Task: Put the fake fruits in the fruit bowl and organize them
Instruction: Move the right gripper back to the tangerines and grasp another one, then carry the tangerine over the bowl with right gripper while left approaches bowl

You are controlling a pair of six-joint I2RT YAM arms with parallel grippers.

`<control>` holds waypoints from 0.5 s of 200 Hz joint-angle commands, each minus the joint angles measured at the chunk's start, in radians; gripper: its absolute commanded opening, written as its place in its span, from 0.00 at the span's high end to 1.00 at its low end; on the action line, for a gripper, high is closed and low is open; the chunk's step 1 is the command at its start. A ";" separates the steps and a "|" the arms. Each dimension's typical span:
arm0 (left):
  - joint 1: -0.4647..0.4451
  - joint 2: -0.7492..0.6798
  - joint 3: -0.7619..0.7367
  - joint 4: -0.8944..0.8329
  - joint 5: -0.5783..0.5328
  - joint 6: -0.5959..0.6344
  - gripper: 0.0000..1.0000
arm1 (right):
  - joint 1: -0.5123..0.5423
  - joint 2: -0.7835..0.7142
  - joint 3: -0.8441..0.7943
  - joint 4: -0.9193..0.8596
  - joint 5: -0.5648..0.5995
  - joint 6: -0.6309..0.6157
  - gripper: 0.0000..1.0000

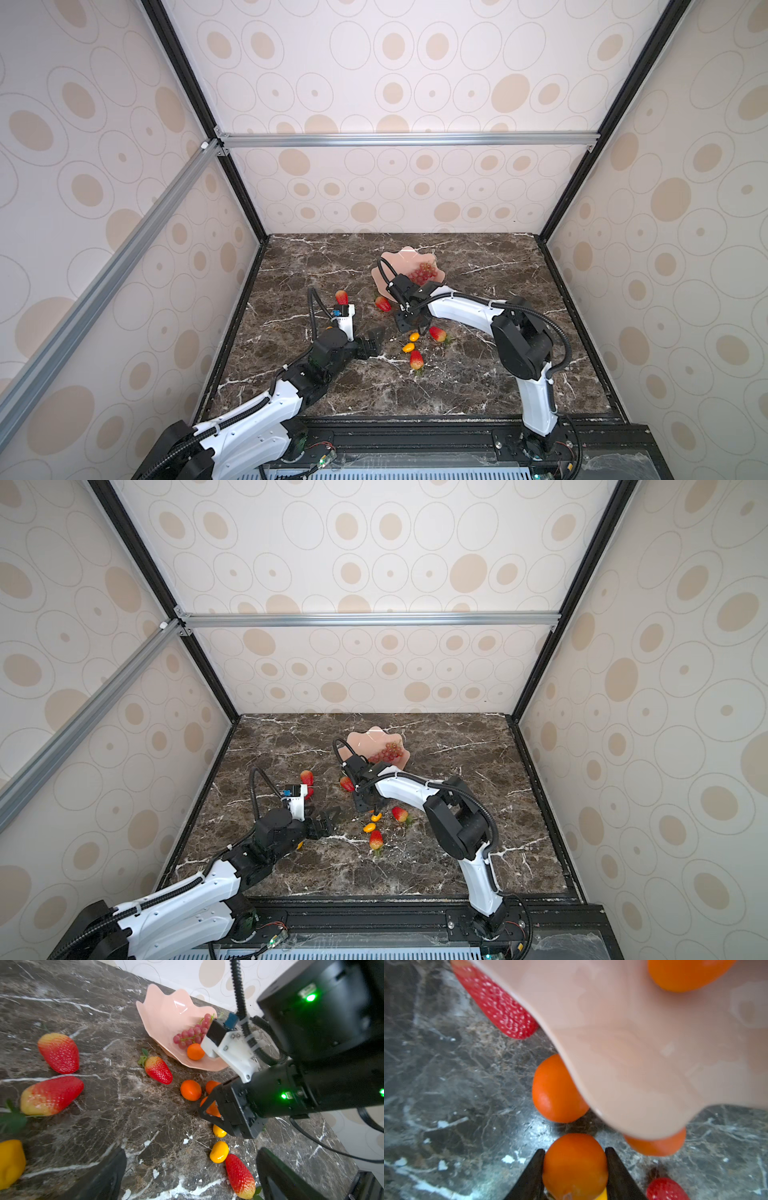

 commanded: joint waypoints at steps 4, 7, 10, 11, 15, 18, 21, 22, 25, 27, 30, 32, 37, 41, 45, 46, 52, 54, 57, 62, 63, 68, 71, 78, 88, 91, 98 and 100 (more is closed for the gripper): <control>-0.007 -0.038 0.062 -0.054 -0.082 0.059 0.02 | 0.008 -0.105 -0.048 0.026 -0.047 0.032 0.58; -0.005 -0.038 0.067 -0.056 -0.083 0.068 0.02 | 0.008 -0.115 -0.055 0.031 -0.050 0.035 0.58; -0.006 -0.037 0.072 -0.059 -0.081 0.075 0.02 | 0.009 -0.124 -0.062 0.035 -0.057 0.036 0.58; -0.006 -0.036 0.074 -0.060 -0.080 0.077 0.02 | 0.009 -0.128 -0.066 0.037 -0.057 0.037 0.58; -0.006 -0.035 0.081 -0.066 -0.083 0.082 0.02 | 0.008 -0.141 -0.075 0.041 -0.059 0.040 0.58; -0.006 -0.033 0.087 -0.070 -0.083 0.086 0.02 | 0.009 -0.150 -0.081 0.045 -0.061 0.042 0.58; -0.007 -0.030 0.092 -0.072 -0.083 0.091 0.02 | 0.008 -0.161 -0.089 0.046 -0.060 0.044 0.58; -0.007 -0.030 0.093 -0.073 -0.083 0.094 0.02 | 0.008 -0.163 -0.089 0.046 -0.061 0.044 0.58; -0.007 -0.027 0.098 -0.073 -0.082 0.100 0.02 | 0.008 -0.173 -0.094 0.049 -0.062 0.045 0.58; -0.006 -0.025 0.101 -0.073 -0.080 0.105 0.02 | 0.008 -0.179 -0.098 0.051 -0.059 0.046 0.58; -0.006 -0.021 0.106 -0.072 -0.077 0.110 0.02 | 0.008 -0.187 -0.104 0.050 -0.059 0.046 0.58; -0.007 -0.019 0.109 -0.072 -0.075 0.114 0.02 | 0.008 -0.193 -0.107 0.052 -0.057 0.046 0.58; -0.006 -0.011 0.117 -0.073 -0.072 0.121 0.02 | 0.007 -0.207 -0.113 0.052 -0.051 0.045 0.58; -0.005 -0.003 0.125 -0.073 -0.069 0.125 0.02 | 0.007 -0.217 -0.117 0.051 -0.042 0.044 0.58; -0.006 0.005 0.133 -0.072 -0.070 0.128 0.02 | 0.006 -0.226 -0.119 0.047 -0.034 0.044 0.58; -0.006 0.006 0.135 -0.072 -0.069 0.129 0.02 | 0.006 -0.230 -0.119 0.046 -0.031 0.044 0.58; -0.005 0.018 0.145 -0.068 -0.067 0.131 0.02 | 0.006 -0.246 -0.121 0.040 -0.019 0.042 0.58; -0.006 0.022 0.149 -0.066 -0.065 0.131 0.02 | 0.006 -0.251 -0.121 0.039 -0.015 0.041 0.58; -0.006 0.027 0.153 -0.062 -0.063 0.132 0.02 | 0.005 -0.257 -0.121 0.036 -0.009 0.040 0.58; -0.006 0.037 0.161 -0.056 -0.057 0.134 0.02 | 0.002 -0.268 -0.123 0.033 0.000 0.040 0.58; -0.007 0.040 0.163 -0.054 -0.057 0.133 0.02 | 0.002 -0.270 -0.124 0.032 0.002 0.039 0.58; -0.007 0.051 0.170 -0.044 -0.050 0.134 0.02 | -0.001 -0.280 -0.124 0.027 0.010 0.040 0.58; -0.006 0.058 0.176 -0.041 -0.046 0.134 0.02 | -0.003 -0.286 -0.125 0.025 0.014 0.039 0.58; -0.005 0.074 0.188 -0.031 -0.039 0.132 0.02 | -0.011 -0.300 -0.128 0.021 0.022 0.040 0.58; -0.006 0.099 0.208 -0.024 -0.034 0.121 0.02 | -0.022 -0.319 -0.135 0.021 0.030 0.041 0.58; -0.006 0.107 0.213 -0.020 -0.033 0.120 0.02 | -0.026 -0.324 -0.137 0.021 0.031 0.041 0.58; -0.006 0.124 0.220 -0.005 -0.025 0.117 0.02 | -0.036 -0.335 -0.143 0.022 0.033 0.040 0.58; -0.005 0.128 0.221 0.009 -0.024 0.116 0.02 | -0.038 -0.337 -0.143 0.021 0.035 0.039 0.57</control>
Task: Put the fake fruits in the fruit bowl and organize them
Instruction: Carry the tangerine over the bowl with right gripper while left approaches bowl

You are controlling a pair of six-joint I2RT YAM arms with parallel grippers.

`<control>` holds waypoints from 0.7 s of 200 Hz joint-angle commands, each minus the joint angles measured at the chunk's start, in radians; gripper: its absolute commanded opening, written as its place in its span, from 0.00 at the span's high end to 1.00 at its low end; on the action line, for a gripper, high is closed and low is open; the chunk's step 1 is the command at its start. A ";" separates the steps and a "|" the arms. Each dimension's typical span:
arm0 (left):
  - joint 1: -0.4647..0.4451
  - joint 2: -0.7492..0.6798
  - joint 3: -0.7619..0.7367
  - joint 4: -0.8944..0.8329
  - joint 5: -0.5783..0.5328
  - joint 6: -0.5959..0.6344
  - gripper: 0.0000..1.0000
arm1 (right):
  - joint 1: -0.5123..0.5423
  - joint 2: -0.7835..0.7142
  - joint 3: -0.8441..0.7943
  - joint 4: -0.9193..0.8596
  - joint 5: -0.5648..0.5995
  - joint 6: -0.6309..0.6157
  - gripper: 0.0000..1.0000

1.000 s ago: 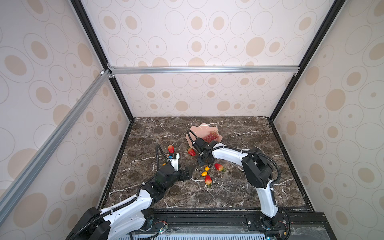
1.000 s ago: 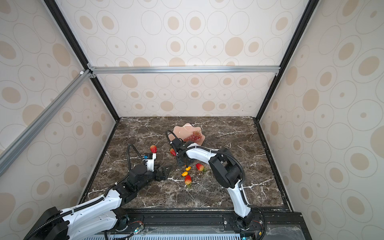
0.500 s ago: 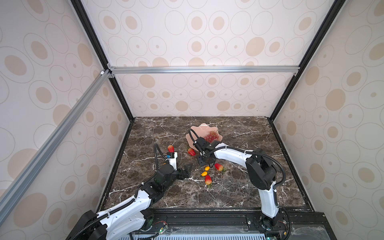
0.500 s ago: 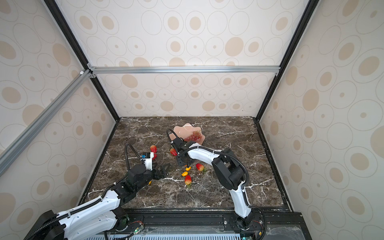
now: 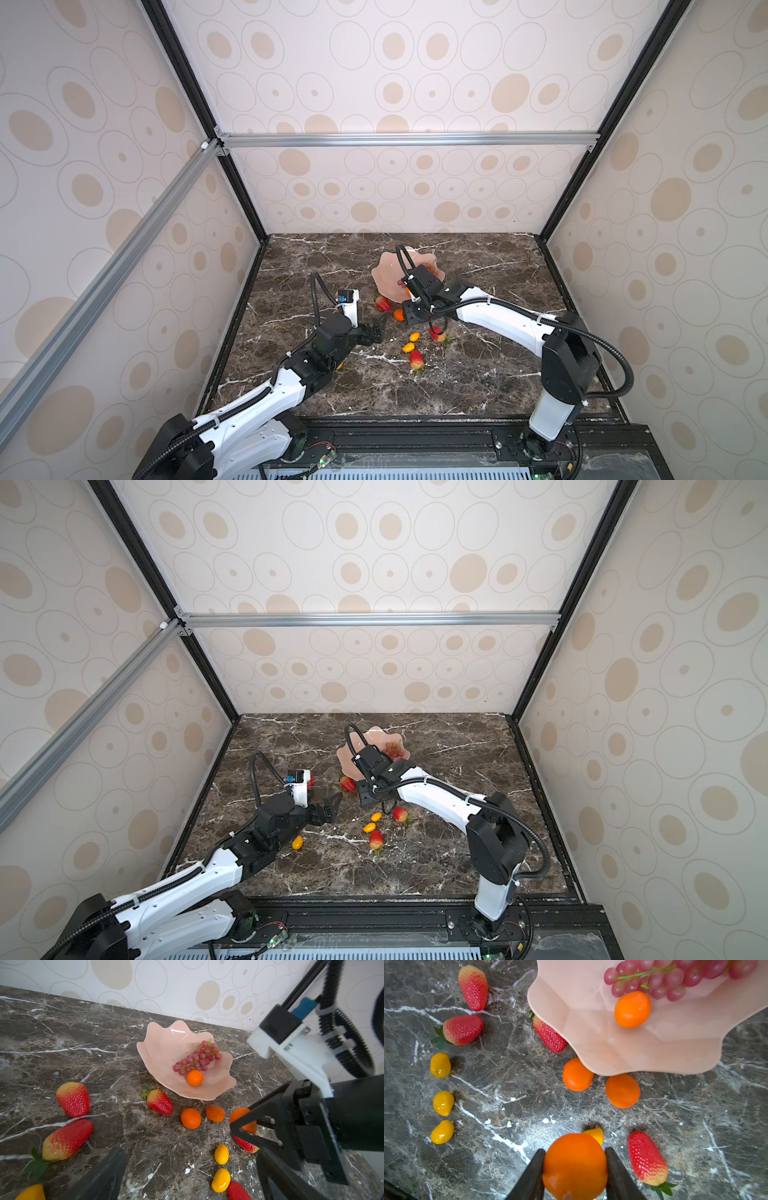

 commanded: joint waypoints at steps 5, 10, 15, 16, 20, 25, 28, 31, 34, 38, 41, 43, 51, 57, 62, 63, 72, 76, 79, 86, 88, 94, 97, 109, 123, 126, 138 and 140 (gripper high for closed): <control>-0.007 0.054 0.066 0.065 0.022 0.009 0.02 | -0.036 -0.059 -0.028 -0.020 0.045 0.002 0.58; -0.006 0.066 0.071 0.075 0.025 0.005 0.02 | -0.044 -0.065 -0.029 -0.022 0.050 -0.002 0.58; -0.006 0.079 0.076 0.086 0.029 0.001 0.02 | -0.052 -0.070 -0.029 -0.025 0.052 -0.004 0.57; -0.006 0.081 0.076 0.088 0.029 0.001 0.02 | -0.053 -0.070 -0.029 -0.025 0.053 -0.004 0.57; -0.005 0.091 0.081 0.095 0.032 -0.002 0.02 | -0.061 -0.075 -0.031 -0.027 0.058 -0.006 0.57; -0.006 0.105 0.088 0.104 0.037 -0.006 0.02 | -0.069 -0.078 -0.031 -0.031 0.059 -0.007 0.57; -0.006 0.115 0.092 0.109 0.041 -0.009 0.02 | -0.075 -0.081 -0.031 -0.032 0.058 -0.010 0.58; -0.006 0.124 0.096 0.112 0.043 -0.011 0.02 | -0.081 -0.083 -0.030 -0.034 0.060 -0.009 0.57; -0.005 0.135 0.104 0.115 0.046 -0.014 0.02 | -0.087 -0.085 -0.031 -0.034 0.063 -0.009 0.57; -0.005 0.150 0.115 0.113 0.047 -0.019 0.02 | -0.094 -0.088 -0.031 -0.036 0.065 -0.009 0.58; -0.006 0.159 0.122 0.111 0.049 -0.023 0.02 | -0.098 -0.090 -0.032 -0.034 0.068 -0.009 0.58; -0.007 0.168 0.129 0.110 0.051 -0.026 0.02 | -0.102 -0.092 -0.032 -0.034 0.068 -0.009 0.58; -0.006 0.198 0.149 0.108 0.060 -0.033 0.02 | -0.116 -0.095 -0.032 -0.031 0.071 -0.010 0.58; -0.006 0.219 0.161 0.114 0.072 -0.038 0.02 | -0.126 -0.094 -0.031 -0.029 0.072 -0.012 0.58; -0.006 0.235 0.167 0.123 0.080 -0.042 0.02 | -0.133 -0.092 -0.029 -0.027 0.073 -0.015 0.58; -0.006 0.238 0.168 0.124 0.083 -0.043 0.02 | -0.135 -0.091 -0.029 -0.026 0.073 -0.016 0.58; -0.006 0.263 0.173 0.143 0.094 -0.053 0.02 | -0.144 -0.083 -0.020 -0.024 0.074 -0.023 0.58; -0.007 0.275 0.176 0.152 0.099 -0.057 0.02 | -0.149 -0.077 -0.013 -0.025 0.074 -0.027 0.58; -0.006 0.286 0.179 0.156 0.101 -0.059 0.02 | -0.153 -0.071 -0.010 -0.027 0.073 -0.030 0.58; -0.006 0.305 0.189 0.159 0.107 -0.063 0.02 | -0.159 -0.061 0.003 -0.031 0.075 -0.037 0.58; -0.006 0.311 0.193 0.160 0.110 -0.064 0.02 | -0.161 -0.057 0.007 -0.030 0.074 -0.038 0.58; -0.007 0.326 0.206 0.159 0.114 -0.064 0.02 | -0.166 -0.047 0.015 -0.030 0.073 -0.044 0.58; -0.007 0.335 0.212 0.158 0.116 -0.066 0.02 | -0.170 -0.041 0.021 -0.030 0.071 -0.045 0.58; -0.005 0.362 0.236 0.152 0.121 -0.069 0.02 | -0.181 -0.019 0.046 -0.034 0.063 -0.050 0.58; -0.002 0.388 0.266 0.141 0.125 -0.073 0.02 | -0.196 0.010 0.074 -0.037 0.051 -0.056 0.58; -0.002 0.394 0.272 0.138 0.124 -0.075 0.02 | -0.198 0.016 0.083 -0.038 0.048 -0.057 0.58; 0.001 0.410 0.288 0.138 0.129 -0.077 0.02 | -0.207 0.046 0.111 -0.038 0.039 -0.068 0.58; 0.001 0.412 0.290 0.140 0.130 -0.077 0.02 | -0.207 0.052 0.117 -0.038 0.038 -0.069 0.58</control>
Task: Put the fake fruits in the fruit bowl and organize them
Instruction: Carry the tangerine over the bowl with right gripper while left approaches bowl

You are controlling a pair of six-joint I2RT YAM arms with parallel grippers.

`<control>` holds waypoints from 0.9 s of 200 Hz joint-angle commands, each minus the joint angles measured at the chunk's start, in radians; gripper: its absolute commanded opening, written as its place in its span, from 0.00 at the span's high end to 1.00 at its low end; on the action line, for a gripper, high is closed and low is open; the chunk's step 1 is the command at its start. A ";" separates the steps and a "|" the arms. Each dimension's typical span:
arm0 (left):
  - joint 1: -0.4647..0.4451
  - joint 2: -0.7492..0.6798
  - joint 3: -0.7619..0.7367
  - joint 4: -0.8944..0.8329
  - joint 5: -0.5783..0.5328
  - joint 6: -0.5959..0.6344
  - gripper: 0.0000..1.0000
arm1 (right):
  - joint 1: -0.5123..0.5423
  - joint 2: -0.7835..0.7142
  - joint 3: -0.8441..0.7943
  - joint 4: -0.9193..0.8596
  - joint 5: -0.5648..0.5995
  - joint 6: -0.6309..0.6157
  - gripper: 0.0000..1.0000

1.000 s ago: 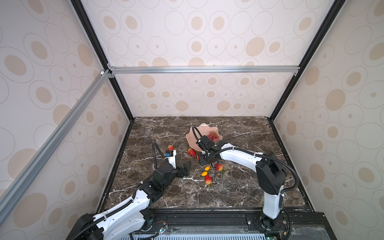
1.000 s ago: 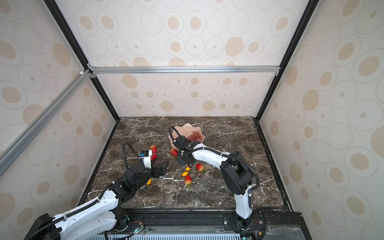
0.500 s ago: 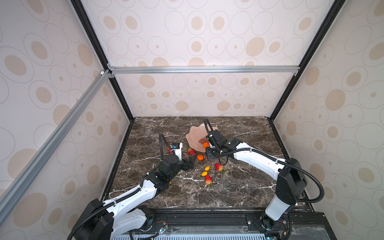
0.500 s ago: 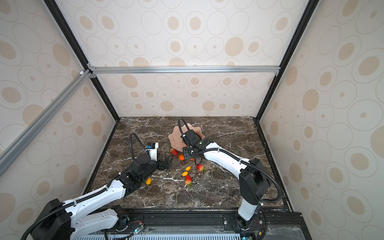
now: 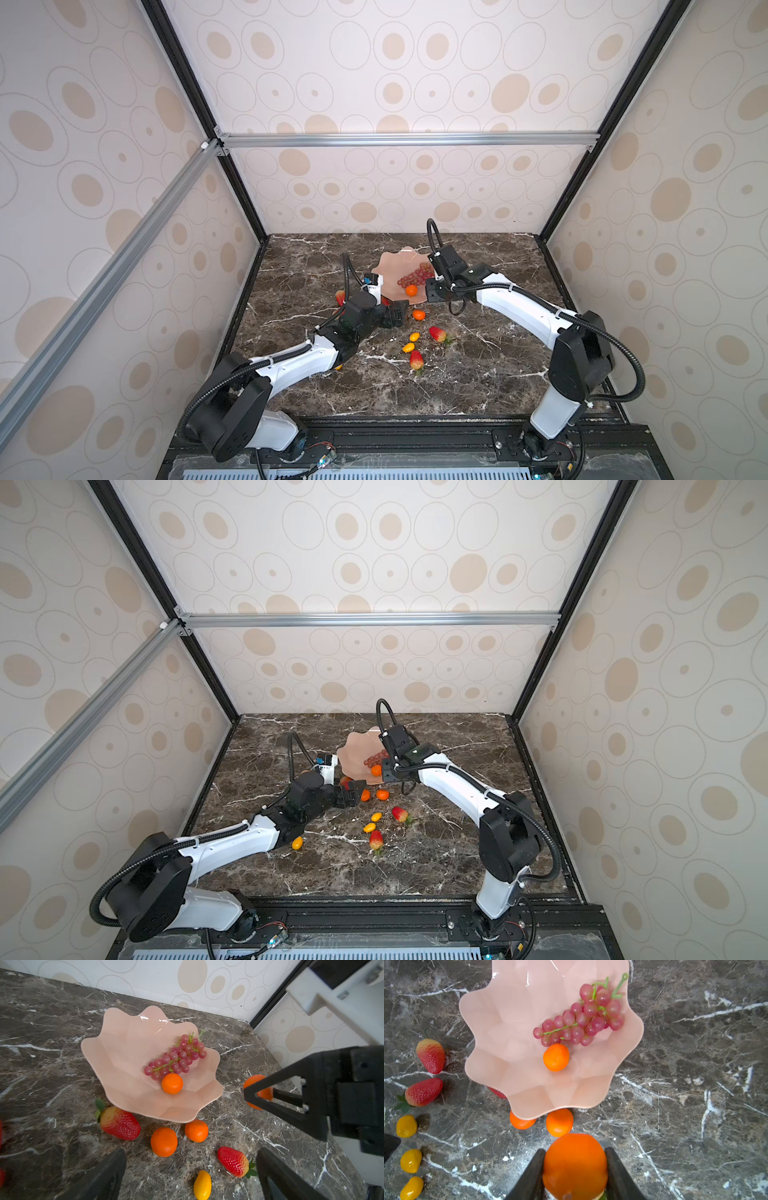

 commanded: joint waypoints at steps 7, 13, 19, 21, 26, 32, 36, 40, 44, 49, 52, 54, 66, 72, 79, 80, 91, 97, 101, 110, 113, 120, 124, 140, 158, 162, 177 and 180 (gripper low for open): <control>0.006 0.030 0.075 0.024 0.024 -0.025 0.02 | -0.020 0.077 0.083 -0.028 -0.010 -0.034 0.58; 0.010 0.036 0.080 0.030 0.031 -0.029 0.02 | -0.023 0.094 0.104 -0.037 -0.010 -0.038 0.58; 0.016 0.041 0.085 0.037 0.041 -0.033 0.02 | -0.024 0.114 0.125 -0.047 -0.010 -0.042 0.58; 0.016 0.043 0.086 0.039 0.046 -0.034 0.02 | -0.024 0.120 0.132 -0.051 -0.010 -0.043 0.58; 0.022 0.049 0.091 0.045 0.055 -0.037 0.02 | -0.025 0.134 0.150 -0.062 -0.011 -0.047 0.58; 0.028 0.054 0.097 0.046 0.065 -0.039 0.02 | -0.026 0.152 0.167 -0.070 -0.010 -0.049 0.58; 0.031 0.058 0.102 0.046 0.070 -0.042 0.02 | -0.029 0.162 0.178 -0.072 -0.012 -0.052 0.58; 0.034 0.062 0.105 0.046 0.073 -0.042 0.02 | -0.029 0.173 0.187 -0.073 -0.013 -0.054 0.58; 0.038 0.064 0.108 0.047 0.078 -0.042 0.02 | -0.030 0.184 0.196 -0.075 -0.015 -0.057 0.58; 0.041 0.068 0.111 0.049 0.083 -0.042 0.02 | -0.031 0.196 0.209 -0.078 -0.019 -0.060 0.57; 0.043 0.069 0.111 0.052 0.087 -0.042 0.02 | -0.032 0.204 0.216 -0.081 -0.019 -0.062 0.58; 0.046 0.070 0.112 0.054 0.089 -0.042 0.02 | -0.031 0.210 0.221 -0.082 -0.020 -0.063 0.58; 0.056 0.074 0.112 0.065 0.096 -0.044 0.02 | -0.032 0.242 0.249 -0.092 -0.018 -0.072 0.58; 0.063 0.077 0.111 0.069 0.101 -0.044 0.02 | -0.033 0.257 0.263 -0.095 -0.016 -0.078 0.58; 0.069 0.079 0.111 0.075 0.108 -0.051 0.02 | -0.035 0.272 0.279 -0.103 -0.013 -0.082 0.58; 0.069 0.079 0.110 0.077 0.109 -0.051 0.02 | -0.035 0.275 0.282 -0.104 -0.012 -0.083 0.58; 0.080 0.084 0.116 0.079 0.119 -0.061 0.02 | -0.037 0.298 0.306 -0.115 -0.012 -0.086 0.58; 0.083 0.089 0.123 0.072 0.126 -0.063 0.02 | -0.038 0.309 0.316 -0.118 -0.013 -0.088 0.58; 0.086 0.093 0.132 0.067 0.132 -0.061 0.02 | -0.039 0.315 0.322 -0.120 -0.015 -0.089 0.58; 0.089 0.100 0.146 0.051 0.141 -0.052 0.02 | -0.042 0.329 0.334 -0.120 -0.017 -0.090 0.57; 0.090 0.103 0.152 0.044 0.141 -0.048 0.02 | -0.042 0.334 0.338 -0.121 -0.020 -0.091 0.58; 0.092 0.109 0.163 0.035 0.144 -0.042 0.02 | -0.045 0.346 0.349 -0.122 -0.023 -0.091 0.58; 0.092 0.112 0.163 0.037 0.149 -0.038 0.02 | -0.047 0.354 0.354 -0.122 -0.024 -0.093 0.57; 0.096 0.118 0.163 0.056 0.161 -0.033 0.02 | -0.050 0.386 0.385 -0.134 -0.029 -0.098 0.57; 0.104 0.121 0.159 0.073 0.169 -0.037 0.02 | -0.051 0.429 0.433 -0.164 -0.033 -0.104 0.57; 0.106 0.121 0.157 0.075 0.169 -0.038 0.02 | -0.052 0.436 0.441 -0.169 -0.033 -0.103 0.58; 0.113 0.120 0.150 0.078 0.170 -0.041 0.02 | -0.053 0.458 0.454 -0.175 -0.037 -0.104 0.58; 0.114 0.118 0.149 0.080 0.169 -0.041 0.02 | -0.053 0.460 0.454 -0.173 -0.037 -0.104 0.58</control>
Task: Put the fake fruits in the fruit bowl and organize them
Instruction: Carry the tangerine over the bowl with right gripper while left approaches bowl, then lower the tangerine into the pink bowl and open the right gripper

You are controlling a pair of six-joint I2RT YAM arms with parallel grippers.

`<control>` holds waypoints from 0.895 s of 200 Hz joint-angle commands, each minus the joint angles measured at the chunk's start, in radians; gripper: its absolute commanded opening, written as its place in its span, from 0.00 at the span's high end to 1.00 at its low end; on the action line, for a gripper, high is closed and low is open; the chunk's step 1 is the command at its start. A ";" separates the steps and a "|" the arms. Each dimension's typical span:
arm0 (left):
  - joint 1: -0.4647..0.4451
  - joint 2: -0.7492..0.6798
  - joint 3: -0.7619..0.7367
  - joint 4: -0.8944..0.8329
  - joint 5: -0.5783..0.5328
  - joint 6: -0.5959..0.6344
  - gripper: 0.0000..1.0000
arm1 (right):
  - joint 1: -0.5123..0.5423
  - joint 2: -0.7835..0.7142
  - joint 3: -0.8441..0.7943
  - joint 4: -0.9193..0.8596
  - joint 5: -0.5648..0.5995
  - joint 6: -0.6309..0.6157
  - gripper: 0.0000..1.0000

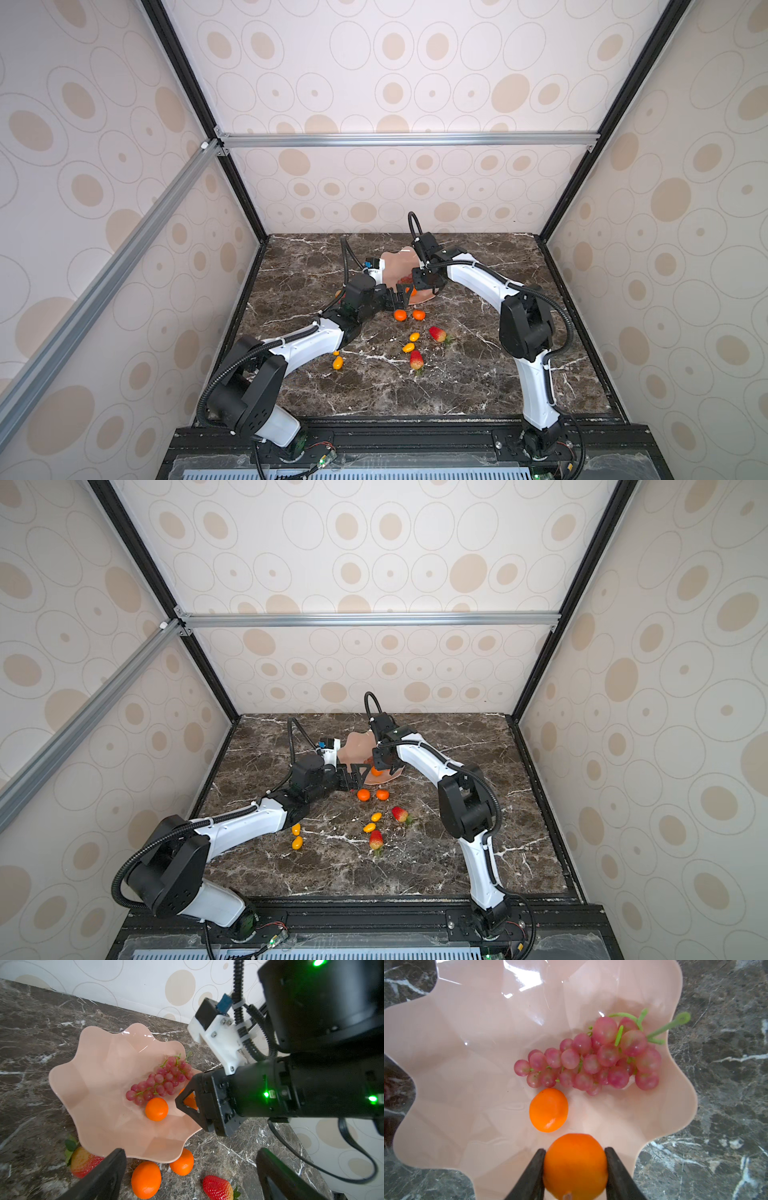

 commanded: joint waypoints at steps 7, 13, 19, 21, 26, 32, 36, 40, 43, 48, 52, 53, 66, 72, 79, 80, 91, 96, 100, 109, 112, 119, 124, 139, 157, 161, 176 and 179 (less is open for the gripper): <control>0.018 0.003 0.015 0.037 0.014 -0.003 0.02 | -0.007 0.042 0.035 -0.050 -0.004 -0.014 0.58; 0.021 0.002 0.011 0.040 0.014 -0.002 0.02 | -0.008 0.048 0.037 -0.050 -0.002 -0.014 0.57; 0.023 0.001 0.005 0.043 0.014 -0.004 0.02 | -0.009 0.053 0.041 -0.050 0.002 -0.014 0.57; 0.025 0.002 0.002 0.043 0.014 -0.005 0.02 | -0.009 0.055 0.041 -0.051 0.002 -0.014 0.57; 0.025 0.000 -0.002 0.045 0.015 -0.007 0.02 | -0.008 0.061 0.046 -0.054 0.004 -0.015 0.57; 0.027 -0.001 -0.006 0.046 0.016 -0.008 0.02 | -0.009 0.068 0.053 -0.060 0.008 -0.014 0.57; 0.028 -0.003 -0.011 0.049 0.017 -0.010 0.02 | -0.009 0.072 0.057 -0.062 0.009 -0.014 0.57; 0.029 -0.004 -0.014 0.051 0.020 -0.010 0.02 | -0.008 0.075 0.059 -0.064 0.014 -0.014 0.57; 0.028 -0.005 -0.016 0.052 0.021 -0.010 0.02 | -0.009 0.077 0.060 -0.065 0.015 -0.015 0.57; 0.029 -0.006 -0.019 0.053 0.022 -0.012 0.02 | -0.010 0.080 0.062 -0.065 0.018 -0.014 0.57; 0.029 -0.007 -0.020 0.055 0.023 -0.011 0.02 | -0.009 0.082 0.064 -0.066 0.021 -0.015 0.57; 0.029 -0.007 -0.021 0.055 0.023 -0.012 0.02 | -0.010 0.082 0.064 -0.066 0.021 -0.015 0.57; 0.031 -0.010 -0.025 0.056 0.025 -0.008 0.02 | -0.010 0.088 0.065 -0.064 0.023 -0.017 0.57; 0.030 -0.012 -0.026 0.059 0.025 -0.006 0.02 | -0.011 0.092 0.068 -0.064 0.023 -0.018 0.57; 0.030 -0.013 -0.028 0.060 0.025 -0.005 0.02 | -0.011 0.098 0.074 -0.066 0.026 -0.019 0.56; 0.030 -0.013 -0.029 0.060 0.024 -0.006 0.02 | -0.011 0.099 0.075 -0.067 0.026 -0.019 0.56; 0.030 -0.015 -0.031 0.065 0.025 -0.006 0.02 | -0.014 0.107 0.084 -0.073 0.027 -0.021 0.55; 0.030 -0.017 -0.032 0.066 0.025 -0.008 0.02 | -0.015 0.109 0.088 -0.076 0.027 -0.020 0.55; 0.030 -0.017 -0.031 0.067 0.027 -0.010 0.02 | -0.015 0.111 0.090 -0.078 0.029 -0.021 0.55; 0.030 -0.017 -0.031 0.069 0.032 -0.008 0.02 | -0.014 0.111 0.091 -0.078 0.028 -0.019 0.54; 0.031 -0.017 -0.032 0.069 0.032 -0.008 0.02 | -0.015 0.111 0.090 -0.078 0.028 -0.020 0.53; 0.030 -0.018 -0.031 0.067 0.032 -0.009 0.02 | -0.015 0.111 0.091 -0.076 0.026 -0.022 0.52; 0.031 -0.019 -0.032 0.067 0.033 -0.007 0.02 | -0.015 0.111 0.091 -0.076 0.026 -0.023 0.51; 0.030 -0.022 -0.035 0.069 0.030 -0.005 0.02 | -0.015 0.112 0.093 -0.079 0.026 -0.024 0.50; 0.030 -0.029 -0.043 0.070 0.025 -0.007 0.02 | -0.015 0.110 0.095 -0.081 0.024 -0.026 0.48; 0.031 -0.030 -0.045 0.072 0.027 -0.007 0.02 | -0.016 0.108 0.095 -0.081 0.024 -0.026 0.48; 0.030 -0.036 -0.053 0.073 0.027 -0.006 0.02 | -0.016 0.103 0.094 -0.081 0.020 -0.024 0.47; 0.030 -0.039 -0.054 0.073 0.026 -0.005 0.02 | -0.015 0.102 0.094 -0.080 0.020 -0.023 0.46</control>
